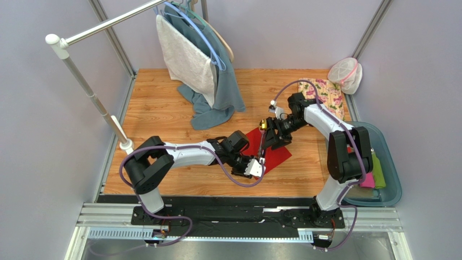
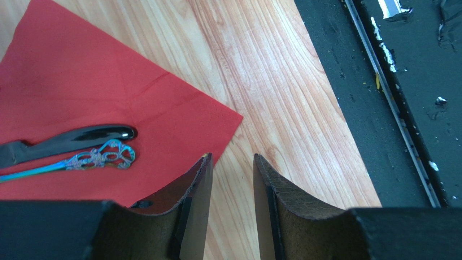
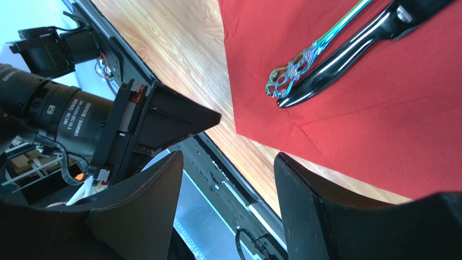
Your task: Place the utensils on the paper napkin and roll it up
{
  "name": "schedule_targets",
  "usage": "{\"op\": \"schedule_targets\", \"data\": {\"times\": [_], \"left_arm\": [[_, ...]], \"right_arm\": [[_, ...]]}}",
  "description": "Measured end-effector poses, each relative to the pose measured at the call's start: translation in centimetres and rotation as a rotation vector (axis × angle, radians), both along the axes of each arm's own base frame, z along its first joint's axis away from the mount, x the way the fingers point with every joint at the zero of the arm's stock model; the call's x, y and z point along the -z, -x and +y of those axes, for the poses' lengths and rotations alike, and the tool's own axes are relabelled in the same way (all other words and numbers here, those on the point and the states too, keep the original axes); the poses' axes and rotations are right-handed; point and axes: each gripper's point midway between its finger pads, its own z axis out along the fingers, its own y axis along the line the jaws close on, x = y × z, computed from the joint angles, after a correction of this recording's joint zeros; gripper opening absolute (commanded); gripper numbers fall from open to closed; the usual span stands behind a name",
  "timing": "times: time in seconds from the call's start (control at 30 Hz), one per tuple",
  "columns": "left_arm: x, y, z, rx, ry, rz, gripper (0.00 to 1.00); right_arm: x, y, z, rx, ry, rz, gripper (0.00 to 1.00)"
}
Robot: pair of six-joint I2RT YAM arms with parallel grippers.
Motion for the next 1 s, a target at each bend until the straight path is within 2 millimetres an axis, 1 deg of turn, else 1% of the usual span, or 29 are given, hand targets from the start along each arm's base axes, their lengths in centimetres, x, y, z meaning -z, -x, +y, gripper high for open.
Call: {"op": "schedule_targets", "data": {"times": [0.2, 0.33, 0.5, 0.6, 0.63, 0.73, 1.0], "left_arm": [[0.5, 0.5, -1.0, 0.045, 0.005, -0.045, 0.41], [1.0, 1.1, -1.7, 0.065, 0.002, -0.055, 0.4], [2.2, 0.8, -2.1, 0.068, -0.02, -0.061, 0.4], [2.2, 0.6, -2.4, 0.073, -0.016, -0.065, 0.38], [2.2, 0.5, -2.6, 0.073, -0.015, -0.066, 0.35], [2.3, 0.4, -2.9, 0.078, -0.015, -0.065, 0.29], [2.3, 0.8, -2.8, 0.108, -0.012, -0.061, 0.25]], "right_arm": [[-0.2, 1.4, -0.5, -0.003, 0.012, -0.006, 0.66], [-0.3, 1.3, -0.6, 0.004, 0.01, -0.009, 0.65], [-0.2, 1.0, -0.9, 0.016, 0.01, -0.006, 0.65], [0.0, 0.9, -1.1, 0.023, 0.011, 0.003, 0.65], [0.0, 0.9, -1.2, 0.026, 0.012, 0.004, 0.65], [0.0, 0.7, -1.4, 0.035, 0.011, 0.005, 0.65], [-0.2, 0.3, -2.2, 0.069, 0.001, 0.015, 0.65]]}}
